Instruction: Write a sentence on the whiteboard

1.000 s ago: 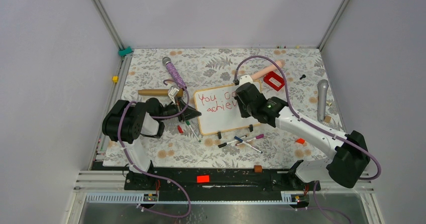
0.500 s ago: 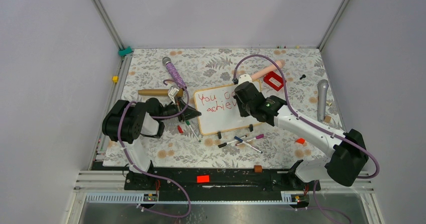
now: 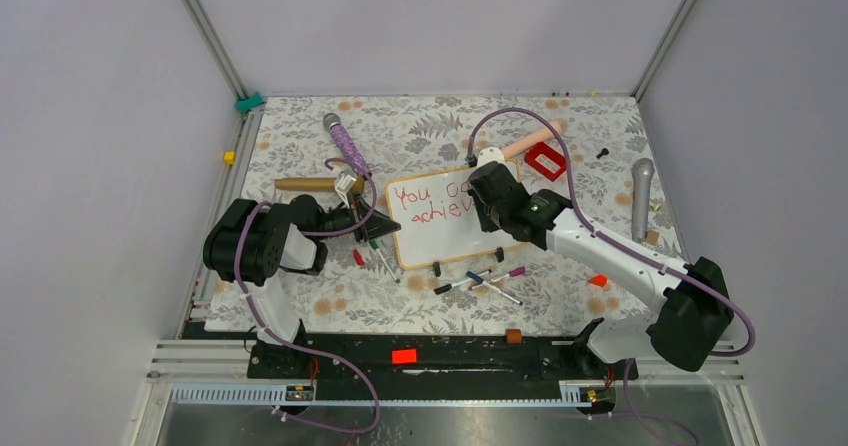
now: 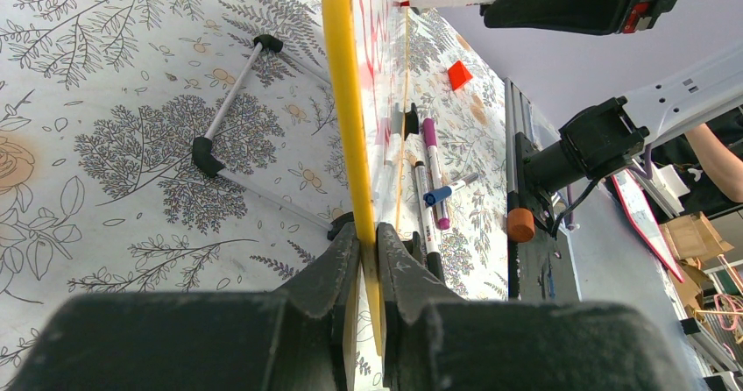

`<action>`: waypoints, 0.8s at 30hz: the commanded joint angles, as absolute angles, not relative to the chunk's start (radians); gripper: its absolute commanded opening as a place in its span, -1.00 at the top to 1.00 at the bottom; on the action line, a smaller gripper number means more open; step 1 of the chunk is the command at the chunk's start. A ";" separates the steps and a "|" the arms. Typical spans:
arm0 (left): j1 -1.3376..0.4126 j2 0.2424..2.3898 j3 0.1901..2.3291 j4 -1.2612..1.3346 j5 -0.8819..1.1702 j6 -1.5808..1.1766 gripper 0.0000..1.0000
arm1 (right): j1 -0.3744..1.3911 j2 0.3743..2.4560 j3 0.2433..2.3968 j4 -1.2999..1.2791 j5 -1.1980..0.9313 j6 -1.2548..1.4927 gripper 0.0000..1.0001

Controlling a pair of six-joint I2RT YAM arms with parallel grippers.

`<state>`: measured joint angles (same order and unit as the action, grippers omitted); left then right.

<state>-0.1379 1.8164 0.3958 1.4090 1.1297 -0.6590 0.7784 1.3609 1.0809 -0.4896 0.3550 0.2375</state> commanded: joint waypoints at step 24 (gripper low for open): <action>-0.127 1.792 0.402 1.480 1.122 -0.584 0.99 | 0.735 1.390 1.152 -0.442 0.317 0.229 1.00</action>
